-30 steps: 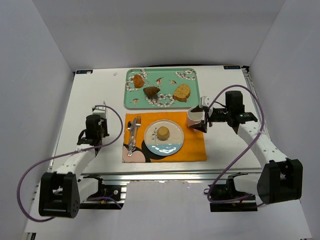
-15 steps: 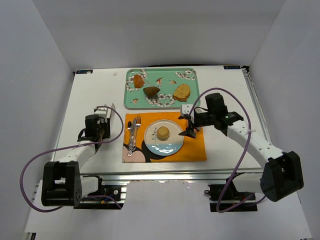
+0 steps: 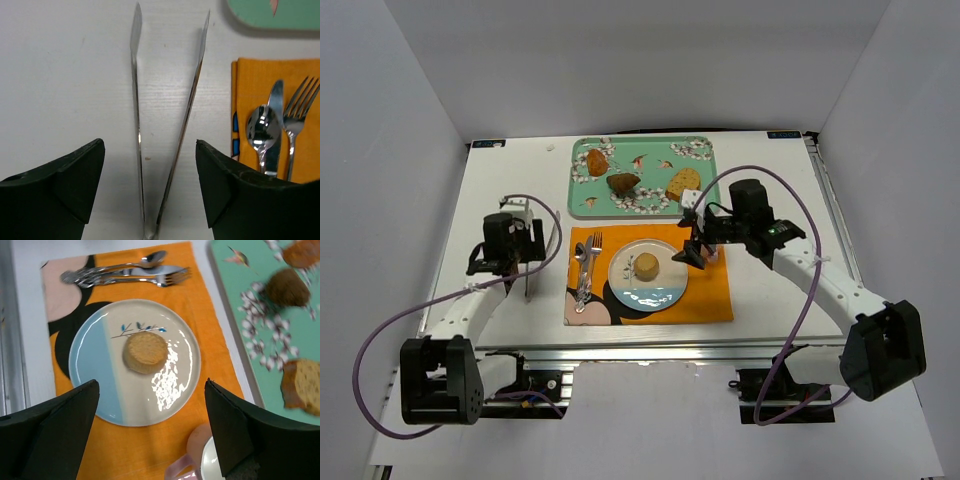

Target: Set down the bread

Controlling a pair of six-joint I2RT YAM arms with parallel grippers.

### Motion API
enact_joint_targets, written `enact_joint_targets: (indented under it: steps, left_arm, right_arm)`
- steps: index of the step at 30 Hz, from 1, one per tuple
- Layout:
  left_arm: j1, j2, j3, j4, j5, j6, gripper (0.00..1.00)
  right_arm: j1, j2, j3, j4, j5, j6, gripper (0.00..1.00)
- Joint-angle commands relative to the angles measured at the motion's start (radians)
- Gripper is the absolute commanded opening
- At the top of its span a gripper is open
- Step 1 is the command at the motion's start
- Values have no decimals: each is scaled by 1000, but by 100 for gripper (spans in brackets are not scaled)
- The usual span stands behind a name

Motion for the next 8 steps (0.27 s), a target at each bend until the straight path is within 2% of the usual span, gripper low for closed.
enact_joint_targets:
  steps: [1,2,3,4,5,6,7,8]
  left_arm:
    - [4,-65,89,-79,-54,-125,82]
    - [4,-92,98,-105,-61,-153,75]
    - [4,-109,107,-118,-64,-205,65]
    - [4,-129,119,-127,-65,-231,53]
    - [4,-173,124,-141,-67,-257,23]
    - [4,-198,129,-151,-74,-318,7]
    - [4,-222,141,-164,-87,-354,0]
    - [4,-245,150,-196,-114,-386,0]
  right_arm:
    - [20,13,55,150,229,316,90]
    - [23,38,78,142,269,356,89]
    - [23,53,78,127,320,388,89]
    - [25,66,151,92,337,433,89]
    - [23,88,167,83,352,455,89]
    - [23,98,177,81,357,467,89]
    - [25,104,177,93,359,481,89]
    - [25,107,170,108,356,484,89]
